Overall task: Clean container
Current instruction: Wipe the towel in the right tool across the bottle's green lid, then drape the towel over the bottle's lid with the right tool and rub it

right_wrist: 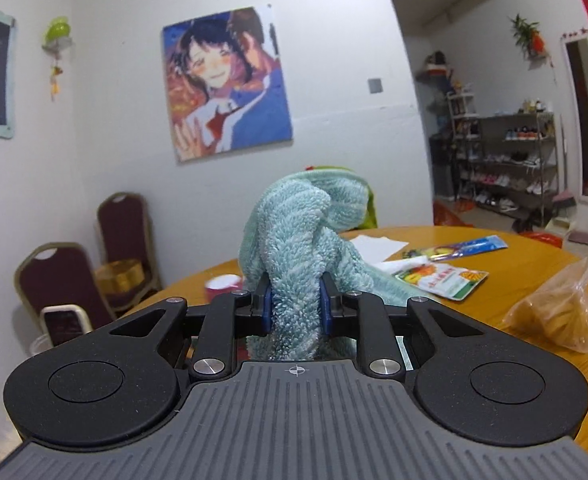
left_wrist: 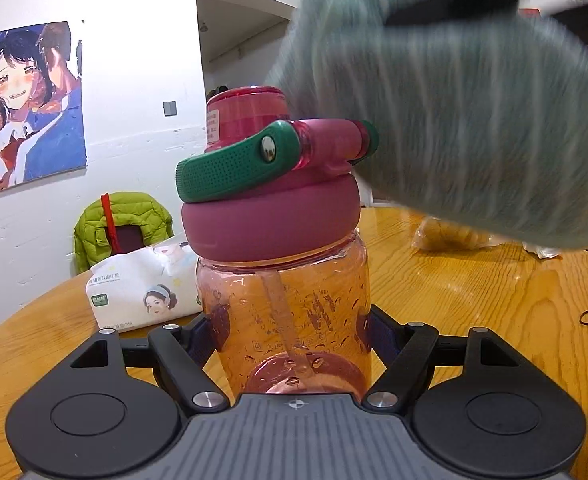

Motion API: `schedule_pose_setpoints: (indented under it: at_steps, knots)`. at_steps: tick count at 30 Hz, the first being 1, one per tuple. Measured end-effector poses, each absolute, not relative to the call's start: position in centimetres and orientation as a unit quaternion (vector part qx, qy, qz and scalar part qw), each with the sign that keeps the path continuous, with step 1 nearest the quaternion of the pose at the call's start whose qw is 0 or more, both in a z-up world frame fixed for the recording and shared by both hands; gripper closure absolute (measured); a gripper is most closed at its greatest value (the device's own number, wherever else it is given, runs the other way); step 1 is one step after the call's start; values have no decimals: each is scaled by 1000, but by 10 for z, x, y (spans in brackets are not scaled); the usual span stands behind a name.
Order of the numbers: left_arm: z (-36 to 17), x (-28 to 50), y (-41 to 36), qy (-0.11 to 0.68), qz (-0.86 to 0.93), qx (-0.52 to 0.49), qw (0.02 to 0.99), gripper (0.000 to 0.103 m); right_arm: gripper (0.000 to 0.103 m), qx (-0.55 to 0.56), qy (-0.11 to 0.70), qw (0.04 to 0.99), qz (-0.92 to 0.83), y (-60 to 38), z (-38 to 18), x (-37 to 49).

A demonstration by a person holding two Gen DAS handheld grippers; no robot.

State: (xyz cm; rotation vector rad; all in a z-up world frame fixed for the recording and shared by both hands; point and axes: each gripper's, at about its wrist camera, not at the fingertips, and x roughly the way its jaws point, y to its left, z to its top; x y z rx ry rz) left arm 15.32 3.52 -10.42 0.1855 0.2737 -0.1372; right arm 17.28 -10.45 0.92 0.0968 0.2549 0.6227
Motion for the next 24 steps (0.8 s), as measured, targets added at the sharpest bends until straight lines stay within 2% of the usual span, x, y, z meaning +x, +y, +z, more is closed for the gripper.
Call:
schedule_pose_setpoints:
  at_steps: [5,11,18,24]
  knots:
    - [-104,153,36,135,-68,92,984,29,79,-69,103,953,278,-76,41,136]
    - [-105,153,35,134,-67,93,984,30,79,-117,158,924,328,-36,51,129]
    - [-105,152,35,132,-62,91,985,30,80,-198,174,899,349,47,48,174]
    - [-105,152,36,132,-63,90,985,30,80,-192,194,924,267,51,44,237]
